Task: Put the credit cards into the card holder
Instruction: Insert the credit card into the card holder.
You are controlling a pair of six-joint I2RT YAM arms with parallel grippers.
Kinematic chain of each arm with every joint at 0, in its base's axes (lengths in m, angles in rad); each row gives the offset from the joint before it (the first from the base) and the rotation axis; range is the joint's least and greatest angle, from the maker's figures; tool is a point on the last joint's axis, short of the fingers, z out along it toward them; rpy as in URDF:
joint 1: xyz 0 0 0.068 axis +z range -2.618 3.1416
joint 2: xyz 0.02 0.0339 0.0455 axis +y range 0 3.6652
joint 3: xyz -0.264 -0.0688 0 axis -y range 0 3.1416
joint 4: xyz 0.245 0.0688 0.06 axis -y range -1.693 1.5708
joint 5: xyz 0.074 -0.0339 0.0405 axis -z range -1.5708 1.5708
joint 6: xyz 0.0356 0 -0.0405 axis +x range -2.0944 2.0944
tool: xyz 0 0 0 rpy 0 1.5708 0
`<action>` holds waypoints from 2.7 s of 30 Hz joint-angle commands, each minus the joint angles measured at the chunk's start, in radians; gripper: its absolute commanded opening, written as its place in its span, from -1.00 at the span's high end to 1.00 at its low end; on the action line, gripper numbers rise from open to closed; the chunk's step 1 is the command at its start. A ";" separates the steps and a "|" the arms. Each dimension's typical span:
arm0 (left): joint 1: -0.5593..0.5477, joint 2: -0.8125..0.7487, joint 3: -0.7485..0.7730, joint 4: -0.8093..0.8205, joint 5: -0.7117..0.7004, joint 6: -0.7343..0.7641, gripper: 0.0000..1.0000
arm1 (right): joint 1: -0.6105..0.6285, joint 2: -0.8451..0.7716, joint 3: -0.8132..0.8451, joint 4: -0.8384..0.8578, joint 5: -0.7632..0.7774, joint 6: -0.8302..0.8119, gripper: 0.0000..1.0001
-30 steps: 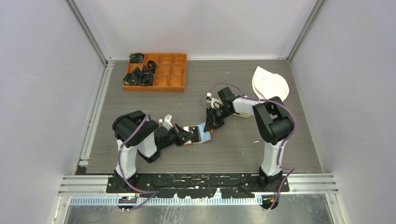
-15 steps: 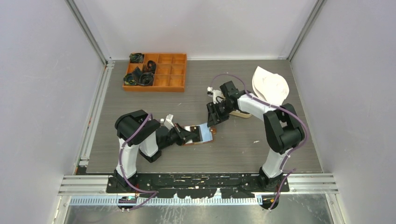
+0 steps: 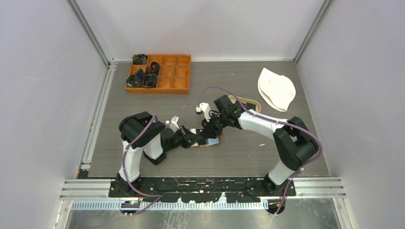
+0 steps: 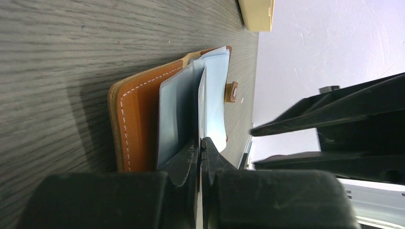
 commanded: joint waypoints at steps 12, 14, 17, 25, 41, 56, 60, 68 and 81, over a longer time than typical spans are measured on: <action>-0.005 0.002 0.018 -0.151 0.026 0.039 0.83 | 0.061 0.024 0.014 0.190 0.126 -0.032 0.74; -0.004 0.009 0.021 -0.147 0.029 0.038 0.83 | 0.061 0.038 0.023 0.240 0.134 0.068 0.77; -0.005 0.014 0.022 -0.137 0.036 0.035 0.82 | 0.060 0.078 0.044 0.285 0.165 0.206 0.78; -0.004 0.010 0.022 -0.137 0.046 0.040 0.74 | 0.060 0.158 0.111 0.291 0.164 0.359 0.75; -0.004 -0.015 0.031 -0.160 0.066 0.050 0.68 | 0.072 0.224 0.165 0.241 0.085 0.423 0.74; -0.004 -0.030 0.027 -0.168 0.062 0.056 0.67 | 0.089 0.268 0.221 0.063 0.178 0.320 0.81; -0.004 -0.037 0.023 -0.176 0.058 0.063 0.63 | 0.085 0.224 0.204 0.039 0.241 0.237 0.82; -0.004 -0.046 0.022 -0.174 0.062 0.066 0.59 | 0.055 0.161 0.194 0.046 0.192 0.230 0.77; -0.004 -0.087 0.025 -0.210 0.072 0.075 0.64 | -0.038 -0.087 -0.003 -0.164 -0.071 -0.412 0.71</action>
